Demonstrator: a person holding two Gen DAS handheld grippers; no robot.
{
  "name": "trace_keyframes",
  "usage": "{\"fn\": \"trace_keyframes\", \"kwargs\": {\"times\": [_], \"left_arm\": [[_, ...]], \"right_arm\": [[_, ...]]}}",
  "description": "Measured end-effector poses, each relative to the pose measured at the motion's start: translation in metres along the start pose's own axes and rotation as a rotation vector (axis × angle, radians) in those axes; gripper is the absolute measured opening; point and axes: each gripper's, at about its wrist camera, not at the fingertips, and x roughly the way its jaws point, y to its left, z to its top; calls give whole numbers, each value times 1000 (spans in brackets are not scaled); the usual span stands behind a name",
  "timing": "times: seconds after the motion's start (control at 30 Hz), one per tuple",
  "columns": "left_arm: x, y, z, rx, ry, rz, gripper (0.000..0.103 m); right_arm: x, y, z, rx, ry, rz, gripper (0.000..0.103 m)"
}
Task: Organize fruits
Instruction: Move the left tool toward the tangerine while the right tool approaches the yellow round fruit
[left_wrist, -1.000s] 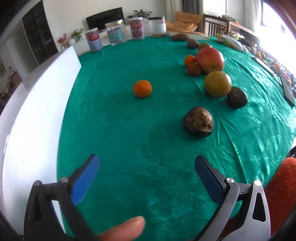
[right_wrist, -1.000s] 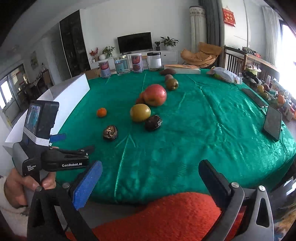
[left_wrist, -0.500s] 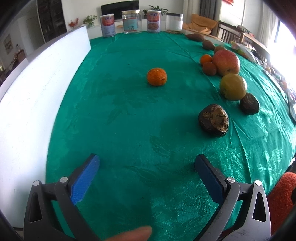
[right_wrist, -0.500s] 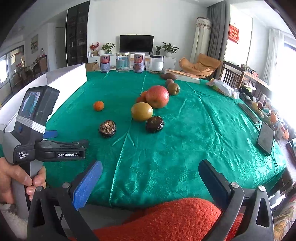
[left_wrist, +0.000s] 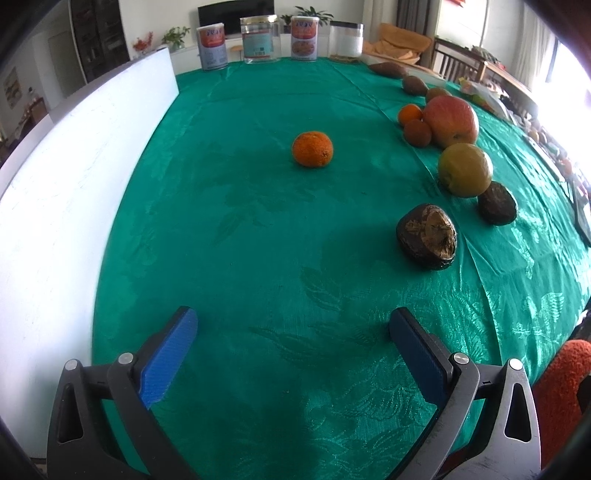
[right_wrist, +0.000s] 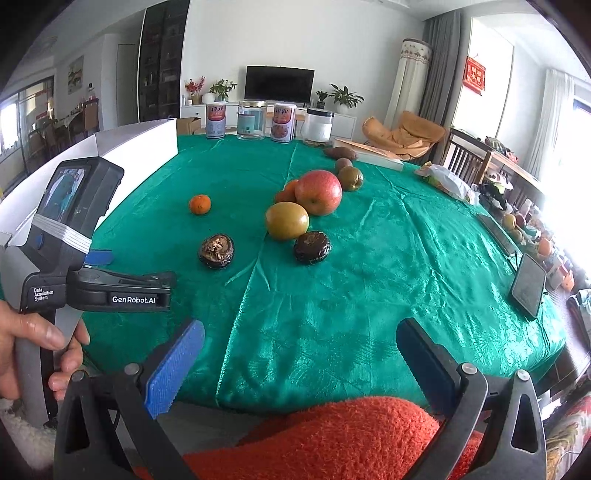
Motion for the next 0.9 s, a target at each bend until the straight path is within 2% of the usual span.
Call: {"fn": "trace_keyframes", "kwargs": {"times": [0.9], "left_arm": [[1, 0, 0, 19, -3, -9, 103]], "right_arm": [[8, -5, -1, 24, 23, 40, 103]]}}
